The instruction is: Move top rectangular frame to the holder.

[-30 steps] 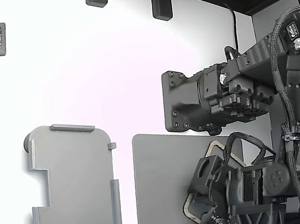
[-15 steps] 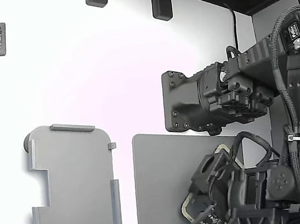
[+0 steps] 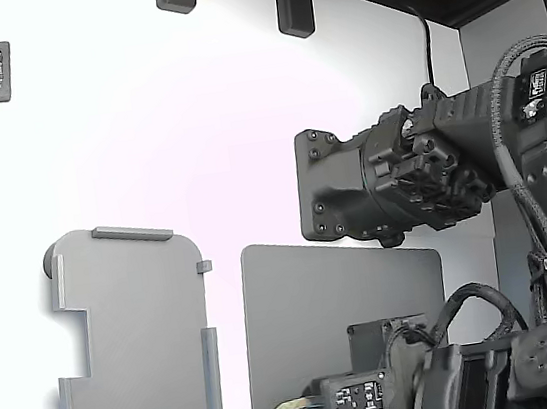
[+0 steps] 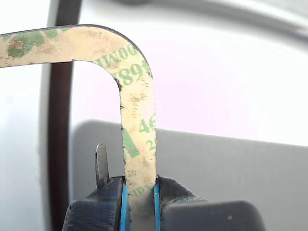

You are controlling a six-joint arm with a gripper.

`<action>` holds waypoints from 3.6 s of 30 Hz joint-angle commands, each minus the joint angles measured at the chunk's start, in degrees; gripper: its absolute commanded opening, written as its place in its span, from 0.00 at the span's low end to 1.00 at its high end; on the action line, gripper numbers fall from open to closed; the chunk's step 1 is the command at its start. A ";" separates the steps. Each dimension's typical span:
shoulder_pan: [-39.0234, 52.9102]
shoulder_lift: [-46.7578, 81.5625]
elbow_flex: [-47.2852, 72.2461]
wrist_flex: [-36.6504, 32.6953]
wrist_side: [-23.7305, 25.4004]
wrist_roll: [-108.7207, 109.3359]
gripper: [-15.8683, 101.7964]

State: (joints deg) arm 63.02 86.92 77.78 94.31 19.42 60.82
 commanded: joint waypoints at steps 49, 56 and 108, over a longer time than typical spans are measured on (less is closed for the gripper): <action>-34.28 -8.35 -6.15 0.62 -12.92 61.35 0.03; -34.63 -8.00 -4.48 0.62 -12.92 60.38 0.03; -33.93 -10.20 -3.43 0.62 -13.01 60.56 0.03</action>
State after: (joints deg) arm 29.53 75.67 75.85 94.31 6.42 121.38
